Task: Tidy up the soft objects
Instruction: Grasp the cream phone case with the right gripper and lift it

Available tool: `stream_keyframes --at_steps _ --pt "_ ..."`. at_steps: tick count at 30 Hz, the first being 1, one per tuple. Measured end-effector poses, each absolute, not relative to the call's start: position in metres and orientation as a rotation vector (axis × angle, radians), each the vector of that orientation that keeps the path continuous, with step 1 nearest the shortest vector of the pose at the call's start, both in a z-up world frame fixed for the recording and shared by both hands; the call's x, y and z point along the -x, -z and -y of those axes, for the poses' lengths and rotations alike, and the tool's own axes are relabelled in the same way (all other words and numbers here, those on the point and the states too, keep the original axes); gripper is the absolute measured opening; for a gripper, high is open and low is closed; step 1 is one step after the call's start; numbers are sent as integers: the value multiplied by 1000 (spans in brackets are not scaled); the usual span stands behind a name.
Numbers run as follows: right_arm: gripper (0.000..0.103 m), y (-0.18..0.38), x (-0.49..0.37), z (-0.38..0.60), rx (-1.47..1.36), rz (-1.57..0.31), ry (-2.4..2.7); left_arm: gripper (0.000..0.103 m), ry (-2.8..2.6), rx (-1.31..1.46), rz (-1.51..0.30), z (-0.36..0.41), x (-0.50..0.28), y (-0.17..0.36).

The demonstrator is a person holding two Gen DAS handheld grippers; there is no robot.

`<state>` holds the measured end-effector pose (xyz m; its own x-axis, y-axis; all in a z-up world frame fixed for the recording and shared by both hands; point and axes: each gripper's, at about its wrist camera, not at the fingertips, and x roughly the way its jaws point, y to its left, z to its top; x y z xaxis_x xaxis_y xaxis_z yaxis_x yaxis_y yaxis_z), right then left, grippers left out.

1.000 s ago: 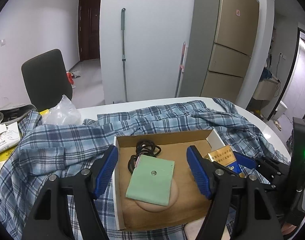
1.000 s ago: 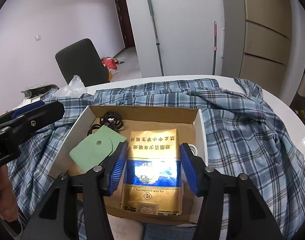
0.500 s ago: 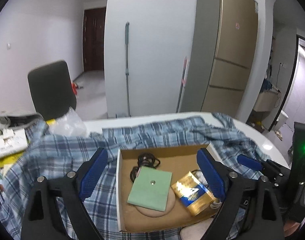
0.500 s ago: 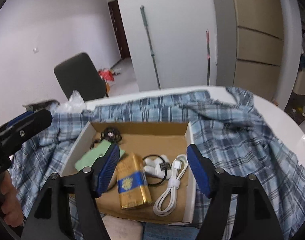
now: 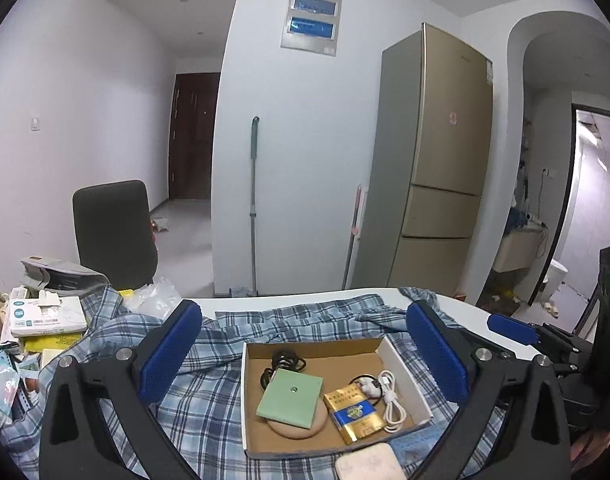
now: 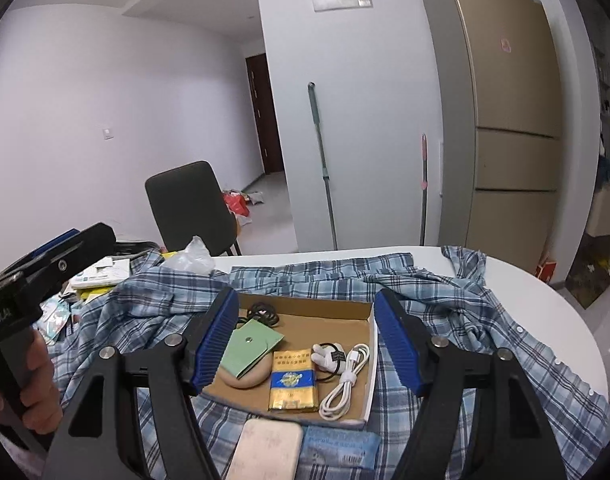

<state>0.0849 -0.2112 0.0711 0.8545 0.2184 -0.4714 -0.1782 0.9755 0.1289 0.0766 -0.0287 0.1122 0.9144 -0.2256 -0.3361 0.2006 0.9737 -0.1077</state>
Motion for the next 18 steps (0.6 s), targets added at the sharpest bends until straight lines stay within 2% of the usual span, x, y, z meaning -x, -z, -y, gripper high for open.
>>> stream_keyframes --at_steps 10,18 --pt "70 -60 -39 211 -37 -464 -179 103 237 68 -372 23 -35 -88" --pt "70 -27 -31 209 -39 -545 -129 103 234 91 -464 18 -17 -54"
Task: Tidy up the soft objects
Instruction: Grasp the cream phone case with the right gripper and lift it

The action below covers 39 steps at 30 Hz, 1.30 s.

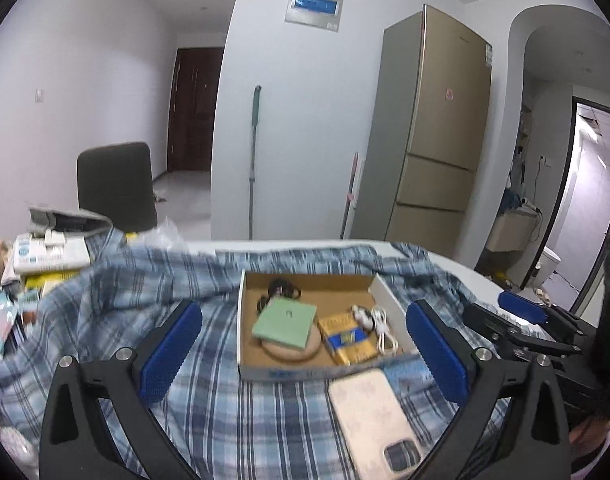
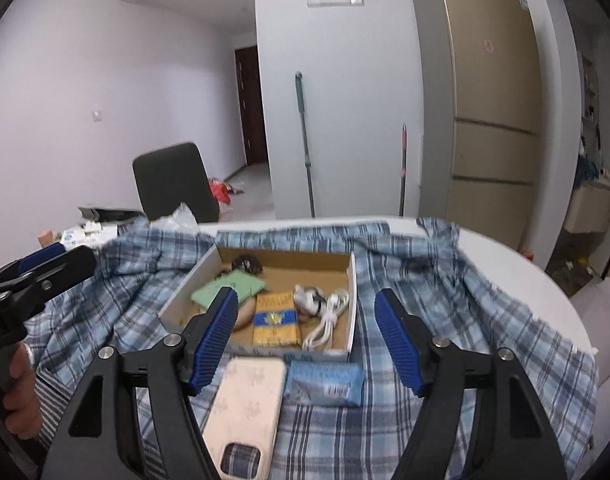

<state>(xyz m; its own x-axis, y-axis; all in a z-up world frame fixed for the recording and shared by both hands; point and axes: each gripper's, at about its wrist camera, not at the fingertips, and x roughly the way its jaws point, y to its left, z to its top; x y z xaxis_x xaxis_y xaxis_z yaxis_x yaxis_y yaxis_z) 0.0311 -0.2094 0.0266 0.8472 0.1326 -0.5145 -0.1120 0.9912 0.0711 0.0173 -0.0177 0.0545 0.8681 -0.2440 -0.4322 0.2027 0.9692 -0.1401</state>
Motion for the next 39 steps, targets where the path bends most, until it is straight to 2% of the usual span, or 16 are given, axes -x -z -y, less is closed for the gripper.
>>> stream_keyframes --at_steps 13,24,26,32,39 --pt "70 28 -28 188 -66 -749 -14 103 203 84 -562 -7 -1 -3" --pt "70 64 -38 138 -3 -875 -46 103 128 116 -534 -26 -4 12" --pt "75 71 -41 135 22 -898 -48 103 129 123 -556 -27 -7 17" --pt "82 83 -44 135 1 -937 -49 103 138 122 -576 -26 -11 21" --pt "83 93 -48 127 43 -975 -53 103 133 135 -583 -29 -13 23"
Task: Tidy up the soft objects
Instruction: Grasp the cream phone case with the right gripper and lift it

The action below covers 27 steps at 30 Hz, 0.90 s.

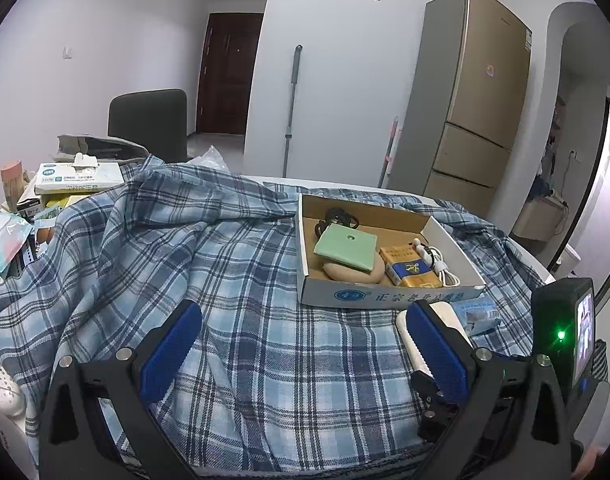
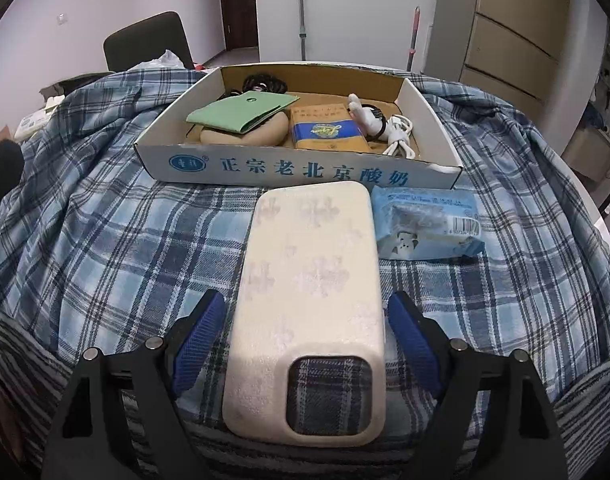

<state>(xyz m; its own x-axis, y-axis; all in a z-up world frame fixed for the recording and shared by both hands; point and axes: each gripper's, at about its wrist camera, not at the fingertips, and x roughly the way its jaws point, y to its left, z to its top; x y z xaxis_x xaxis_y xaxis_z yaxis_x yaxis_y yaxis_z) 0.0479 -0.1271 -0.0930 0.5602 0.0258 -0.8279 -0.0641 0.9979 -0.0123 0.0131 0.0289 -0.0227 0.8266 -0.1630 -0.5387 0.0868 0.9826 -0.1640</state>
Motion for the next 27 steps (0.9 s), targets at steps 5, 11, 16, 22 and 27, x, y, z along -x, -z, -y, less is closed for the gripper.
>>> stream_keyframes --at_steps 5,11,16,22,27 --pt "73 95 -48 123 77 -975 -39 103 132 138 -589 -29 -14 24" --pt "72 85 -41 123 69 -940 -88 103 125 159 -599 -34 -16 26" --pt "72 58 -25 137 -20 -949 -224 103 125 158 -600 -34 -16 26" --pt "73 49 5 169 -31 -1005 -218 103 117 177 -598 -38 -17 26" --pt "73 73 13 183 -56 -1081 -193 103 119 155 -596 -36 -16 26"
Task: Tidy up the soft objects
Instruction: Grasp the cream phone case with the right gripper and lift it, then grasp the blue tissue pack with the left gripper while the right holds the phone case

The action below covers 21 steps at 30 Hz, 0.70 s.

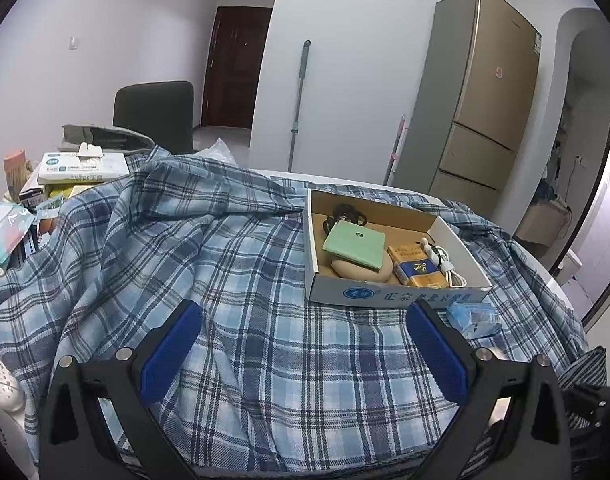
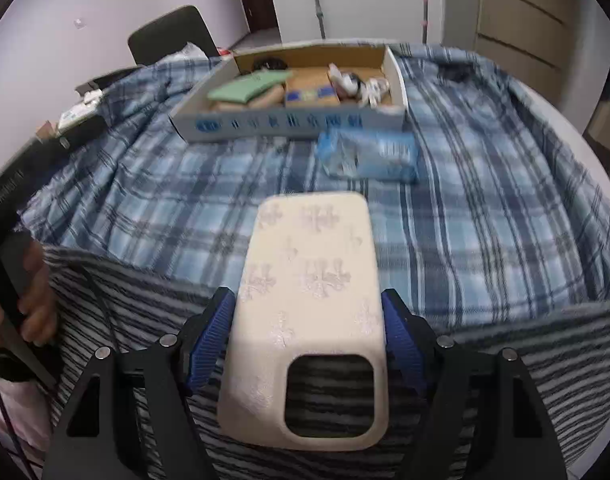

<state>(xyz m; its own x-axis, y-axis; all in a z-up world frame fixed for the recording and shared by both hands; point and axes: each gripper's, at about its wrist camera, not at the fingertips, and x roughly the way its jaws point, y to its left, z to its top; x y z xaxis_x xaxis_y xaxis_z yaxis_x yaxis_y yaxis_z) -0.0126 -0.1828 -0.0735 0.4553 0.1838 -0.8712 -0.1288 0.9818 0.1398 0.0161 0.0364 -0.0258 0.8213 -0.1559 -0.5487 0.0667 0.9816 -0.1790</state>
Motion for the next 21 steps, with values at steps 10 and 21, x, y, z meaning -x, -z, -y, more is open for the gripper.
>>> stream_keyframes --at_steps 10,21 --pt "80 83 9 168 40 -1047 -156 103 115 160 -603 -38 -18 27" --pt "72 77 20 167 42 -953 -137 103 100 148 -592 -35 -14 24"
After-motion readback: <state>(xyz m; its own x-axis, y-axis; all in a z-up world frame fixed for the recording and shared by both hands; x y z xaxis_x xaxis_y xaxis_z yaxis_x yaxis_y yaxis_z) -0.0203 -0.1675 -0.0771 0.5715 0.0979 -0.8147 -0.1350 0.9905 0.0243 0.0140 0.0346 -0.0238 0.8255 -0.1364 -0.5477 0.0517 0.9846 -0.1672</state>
